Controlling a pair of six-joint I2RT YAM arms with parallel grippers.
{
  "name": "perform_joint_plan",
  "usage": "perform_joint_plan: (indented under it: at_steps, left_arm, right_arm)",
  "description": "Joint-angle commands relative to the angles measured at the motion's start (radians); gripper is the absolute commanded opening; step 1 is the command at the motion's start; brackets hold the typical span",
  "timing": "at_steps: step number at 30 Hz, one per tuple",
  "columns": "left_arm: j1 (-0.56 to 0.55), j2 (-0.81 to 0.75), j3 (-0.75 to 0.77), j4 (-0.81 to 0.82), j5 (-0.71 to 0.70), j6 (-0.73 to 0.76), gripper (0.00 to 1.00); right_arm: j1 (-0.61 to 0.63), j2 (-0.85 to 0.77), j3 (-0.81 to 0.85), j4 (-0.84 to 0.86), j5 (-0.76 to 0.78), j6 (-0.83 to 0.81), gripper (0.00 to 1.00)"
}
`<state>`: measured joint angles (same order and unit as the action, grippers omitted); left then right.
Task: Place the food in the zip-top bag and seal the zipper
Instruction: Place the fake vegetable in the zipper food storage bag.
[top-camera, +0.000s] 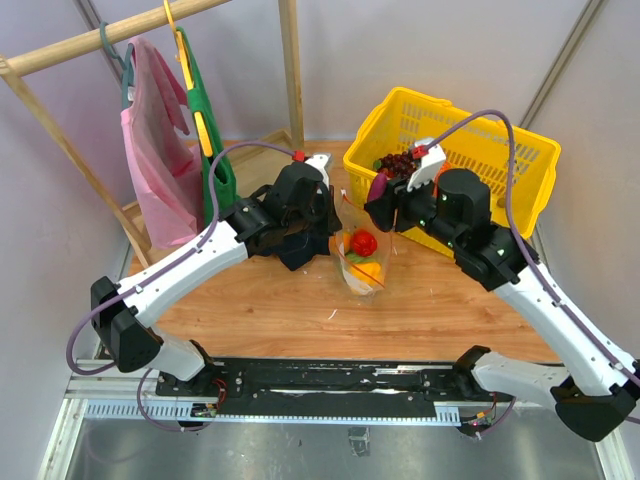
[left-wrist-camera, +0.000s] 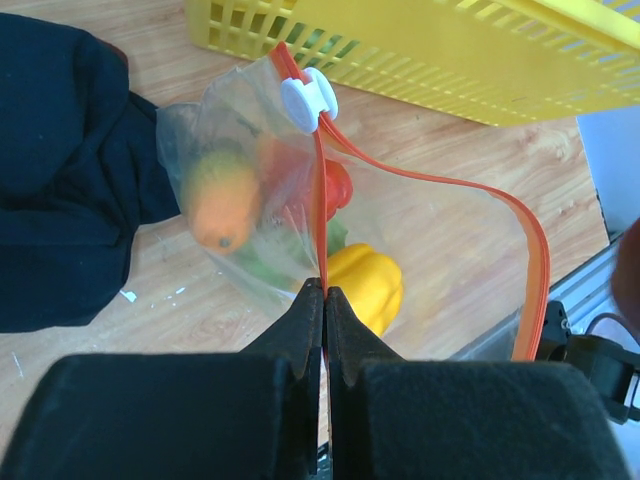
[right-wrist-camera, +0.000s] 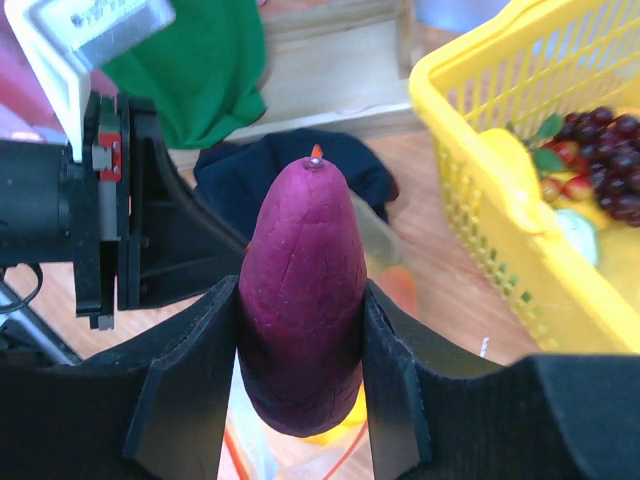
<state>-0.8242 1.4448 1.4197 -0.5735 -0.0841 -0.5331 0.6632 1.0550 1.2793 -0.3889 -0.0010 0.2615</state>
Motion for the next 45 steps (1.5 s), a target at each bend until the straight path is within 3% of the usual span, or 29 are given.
perform_joint_plan:
  at_steps: [1, 12, 22, 31, 45]
  left_arm:
    - [-0.003, 0.005, 0.03, 0.001, 0.003, -0.013, 0.0]
    - [-0.003, 0.0, 0.026, -0.003, 0.021, -0.028, 0.0]
    - [-0.003, -0.005, 0.027, 0.0, 0.036, -0.045, 0.0]
    - [-0.003, -0.027, -0.005, 0.018, 0.02, -0.084, 0.0]
    - [-0.003, -0.016, 0.012, -0.044, -0.012, -0.188, 0.0]
  right_arm:
    - [0.053, -0.009, -0.072, 0.042, -0.036, 0.088, 0.25]
    - [0.064, 0.07, -0.154, 0.068, -0.099, 0.144, 0.32]
    - [0.067, 0.205, -0.102, -0.024, -0.146, 0.125, 0.46]
    - [0.066, 0.219, -0.064, -0.026, -0.132, 0.051, 0.77]
    - [0.062, 0.054, 0.033, -0.156, -0.087, -0.132, 0.83]
